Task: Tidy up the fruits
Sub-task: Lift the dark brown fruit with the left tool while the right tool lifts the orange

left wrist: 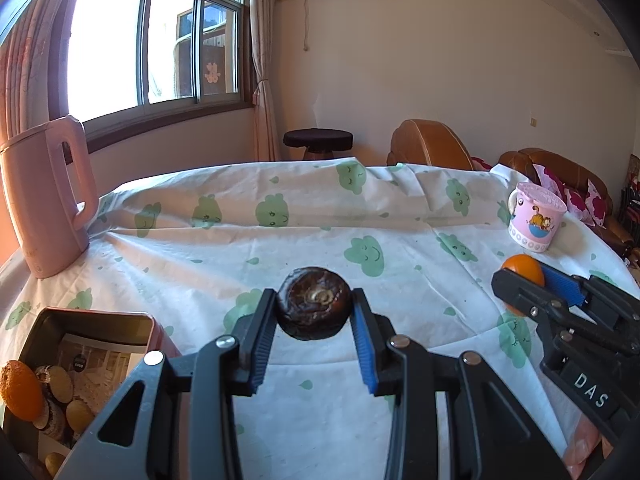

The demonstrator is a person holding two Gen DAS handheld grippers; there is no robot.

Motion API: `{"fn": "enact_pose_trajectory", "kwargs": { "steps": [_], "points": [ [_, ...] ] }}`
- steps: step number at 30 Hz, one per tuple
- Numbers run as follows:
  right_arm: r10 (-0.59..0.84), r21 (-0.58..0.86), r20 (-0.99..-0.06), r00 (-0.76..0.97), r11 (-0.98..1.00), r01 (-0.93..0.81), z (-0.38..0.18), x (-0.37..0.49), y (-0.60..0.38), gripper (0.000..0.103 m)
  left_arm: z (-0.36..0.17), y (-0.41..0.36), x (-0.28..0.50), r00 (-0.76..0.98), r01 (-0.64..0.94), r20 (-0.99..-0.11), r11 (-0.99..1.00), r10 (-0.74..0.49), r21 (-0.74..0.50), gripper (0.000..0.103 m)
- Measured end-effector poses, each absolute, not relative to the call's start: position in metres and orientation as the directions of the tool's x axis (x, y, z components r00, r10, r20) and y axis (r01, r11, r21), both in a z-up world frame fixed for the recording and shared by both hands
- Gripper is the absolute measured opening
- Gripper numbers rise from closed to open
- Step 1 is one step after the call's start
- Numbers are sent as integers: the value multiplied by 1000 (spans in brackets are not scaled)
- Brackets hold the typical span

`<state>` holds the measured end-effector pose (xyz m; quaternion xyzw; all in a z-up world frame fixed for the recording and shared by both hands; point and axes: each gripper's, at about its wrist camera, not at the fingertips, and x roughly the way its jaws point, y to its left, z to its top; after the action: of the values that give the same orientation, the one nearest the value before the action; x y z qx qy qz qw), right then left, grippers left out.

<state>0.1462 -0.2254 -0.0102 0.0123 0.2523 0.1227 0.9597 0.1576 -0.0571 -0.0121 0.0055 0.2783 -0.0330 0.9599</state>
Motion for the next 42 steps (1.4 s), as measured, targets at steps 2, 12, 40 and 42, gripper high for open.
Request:
{"fn": "enact_pose_trajectory", "kwargs": {
  "steps": [2, 12, 40, 42],
  "points": [
    [240, 83, -476, 846, 970, -228, -9, 145, -225, 36, -11, -57, 156, 846, 66, -529, 998, -59, -6, 38],
    [231, 71, -453, 861, 972, -224, -7, 139, -225, 36, -8, -57, 149, 866, 58, -497, 998, -52, -3, 38],
    [219, 32, -364, 905, 974, -222, 1, 116, -222, 36, 2, -55, 123, 920, 19, -392, 1000, -12, 13, 38],
    [220, 32, -360, 907, 974, -224, 1, 115, -223, 36, 2, -54, 121, 921, 17, -388, 1000, -11, 12, 38]
  ]
}}
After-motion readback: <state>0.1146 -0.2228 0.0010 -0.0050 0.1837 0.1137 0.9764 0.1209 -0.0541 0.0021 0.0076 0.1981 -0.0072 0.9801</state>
